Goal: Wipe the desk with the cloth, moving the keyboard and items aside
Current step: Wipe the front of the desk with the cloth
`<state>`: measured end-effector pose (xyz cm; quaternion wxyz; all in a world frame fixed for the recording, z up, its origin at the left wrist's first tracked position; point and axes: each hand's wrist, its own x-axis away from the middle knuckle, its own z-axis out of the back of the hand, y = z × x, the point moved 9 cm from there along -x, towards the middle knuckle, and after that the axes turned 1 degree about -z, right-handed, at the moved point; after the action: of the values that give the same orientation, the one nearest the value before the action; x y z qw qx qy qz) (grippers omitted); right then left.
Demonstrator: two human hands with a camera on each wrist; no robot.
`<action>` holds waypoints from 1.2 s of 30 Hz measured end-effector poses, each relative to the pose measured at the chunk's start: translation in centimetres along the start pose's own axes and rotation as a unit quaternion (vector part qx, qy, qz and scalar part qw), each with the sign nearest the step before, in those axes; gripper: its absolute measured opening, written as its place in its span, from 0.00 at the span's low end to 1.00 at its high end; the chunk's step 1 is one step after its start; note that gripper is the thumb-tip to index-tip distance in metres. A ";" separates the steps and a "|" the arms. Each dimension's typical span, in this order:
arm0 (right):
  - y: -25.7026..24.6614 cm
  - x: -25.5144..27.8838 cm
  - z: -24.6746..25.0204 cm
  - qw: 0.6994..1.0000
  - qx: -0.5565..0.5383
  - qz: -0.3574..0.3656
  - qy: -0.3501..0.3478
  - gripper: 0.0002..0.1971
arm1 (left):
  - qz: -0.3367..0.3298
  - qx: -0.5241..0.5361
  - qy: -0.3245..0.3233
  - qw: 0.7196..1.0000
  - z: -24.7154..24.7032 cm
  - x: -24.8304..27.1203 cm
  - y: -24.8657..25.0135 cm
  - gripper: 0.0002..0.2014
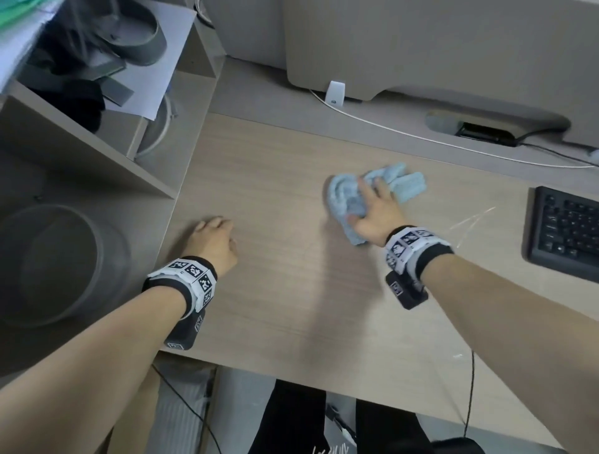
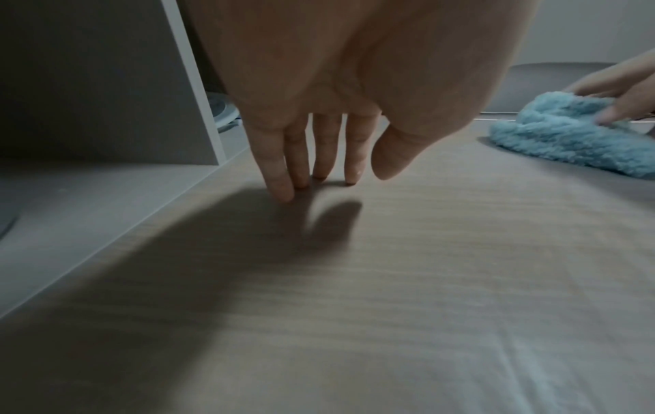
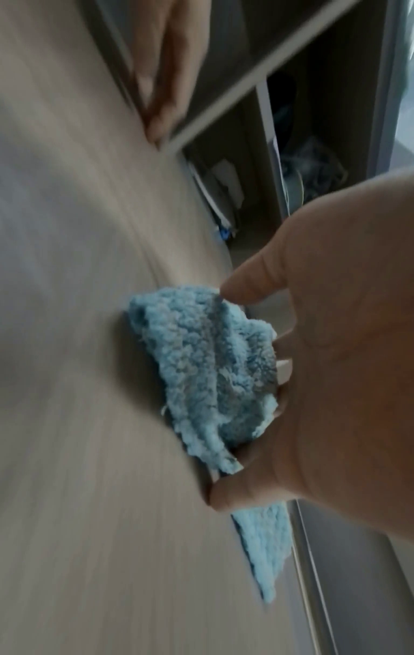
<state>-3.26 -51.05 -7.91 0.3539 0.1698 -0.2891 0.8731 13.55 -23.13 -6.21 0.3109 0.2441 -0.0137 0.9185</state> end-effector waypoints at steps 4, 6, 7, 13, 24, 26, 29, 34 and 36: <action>-8.4 4.6 -8.6 0.968 0.198 0.137 -0.073 0.40 | -0.009 -0.003 -0.008 1.000 0.1 0.2 0.1 0.20; -9.8 6.7 -10.2 0.948 0.248 0.189 -0.062 0.35 | -0.013 -0.001 -0.008 1.000 0.2 0.2 0.1 0.20; -9.4 6.9 -9.8 0.943 0.260 0.201 -0.051 0.34 | -0.013 0.001 -0.008 1.000 0.3 0.2 0.0 0.20; 1.3 2.7 -1.0 0.961 0.275 0.004 0.039 0.32 | -0.020 0.015 -0.002 1.000 0.2 0.2 -0.1 0.20; -7.9 5.4 -9.3 0.957 0.212 0.193 -0.037 0.29 | 0.012 0.027 0.015 0.999 0.8 -0.7 -0.6 0.14; -5.8 4.5 -7.7 0.960 0.199 0.194 -0.033 0.26 | 0.011 0.033 0.027 0.999 1.5 -1.2 -0.4 0.13; -1.1 1.6 -3.4 0.973 0.198 0.121 -0.003 0.30 | 0.036 0.047 0.054 0.997 2.3 -1.8 -0.9 0.16; -0.8 -2.6 2.1 0.990 0.118 0.042 0.068 0.35 | 0.114 0.081 0.065 0.988 2.4 -2.2 -3.4 0.28; -4.2 -4.9 2.7 0.992 0.089 0.055 0.073 0.42 | 0.140 0.094 0.065 0.984 2.0 -2.1 -4.3 0.29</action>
<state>3.38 -52.83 -6.70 0.3092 0.1203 -0.1929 0.9234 18.35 -21.18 -5.93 0.1549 0.2077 0.0584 0.9641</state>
